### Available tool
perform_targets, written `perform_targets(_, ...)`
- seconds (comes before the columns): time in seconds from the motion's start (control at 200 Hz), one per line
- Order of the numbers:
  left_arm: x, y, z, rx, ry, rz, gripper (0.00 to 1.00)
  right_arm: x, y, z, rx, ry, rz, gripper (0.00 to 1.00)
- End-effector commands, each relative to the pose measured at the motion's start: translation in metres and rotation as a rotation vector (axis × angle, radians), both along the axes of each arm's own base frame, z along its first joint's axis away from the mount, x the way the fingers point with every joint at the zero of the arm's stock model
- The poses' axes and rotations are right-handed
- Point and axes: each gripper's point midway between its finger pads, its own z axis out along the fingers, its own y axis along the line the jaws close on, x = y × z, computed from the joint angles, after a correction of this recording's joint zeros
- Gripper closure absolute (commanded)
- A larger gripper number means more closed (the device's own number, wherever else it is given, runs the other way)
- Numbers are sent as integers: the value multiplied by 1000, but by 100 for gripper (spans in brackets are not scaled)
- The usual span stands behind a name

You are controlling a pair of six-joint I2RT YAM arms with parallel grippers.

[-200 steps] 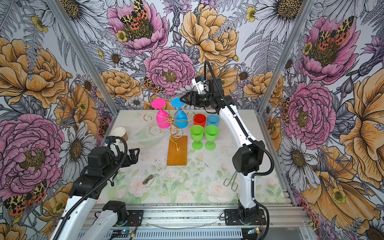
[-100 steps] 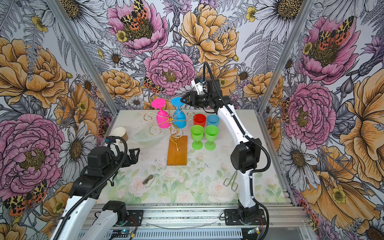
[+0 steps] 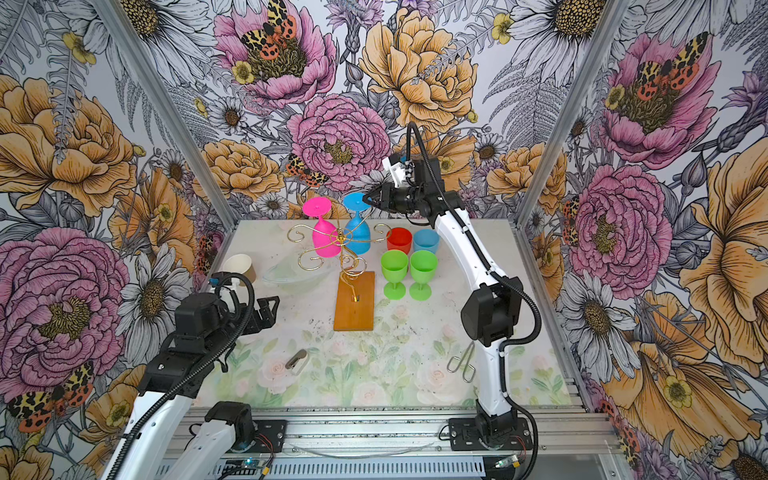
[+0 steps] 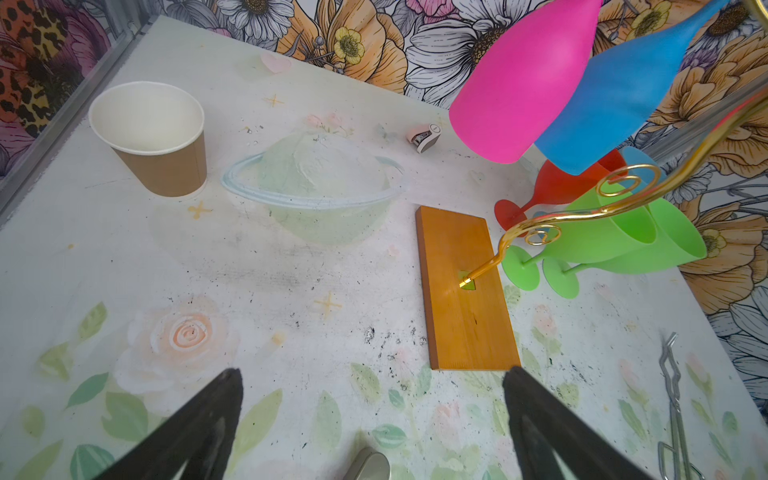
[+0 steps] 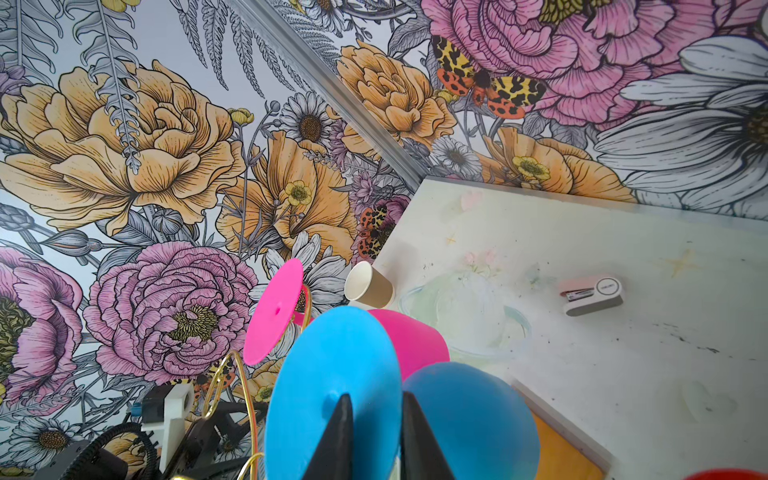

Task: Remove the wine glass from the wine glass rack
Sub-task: 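Reach the right gripper up to the blue glass foot on the rack, then close the right gripper on the blue glass foot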

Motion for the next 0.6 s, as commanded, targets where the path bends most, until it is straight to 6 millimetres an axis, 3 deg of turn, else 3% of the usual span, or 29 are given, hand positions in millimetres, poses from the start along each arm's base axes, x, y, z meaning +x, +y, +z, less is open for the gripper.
perform_targets(0.0, 3, 0, 4, 1, -27, -12, 1, 4, -8, 14, 1, -32, -30, 82)
perform_targets(0.29, 3, 0, 4, -1, -28, -10, 1, 1, -17, 30, 11, -57, -53, 93)
perform_targets(0.591, 3, 0, 4, -3, -30, -11, 1, -10, -20, 40, 27, -60, -34, 97)
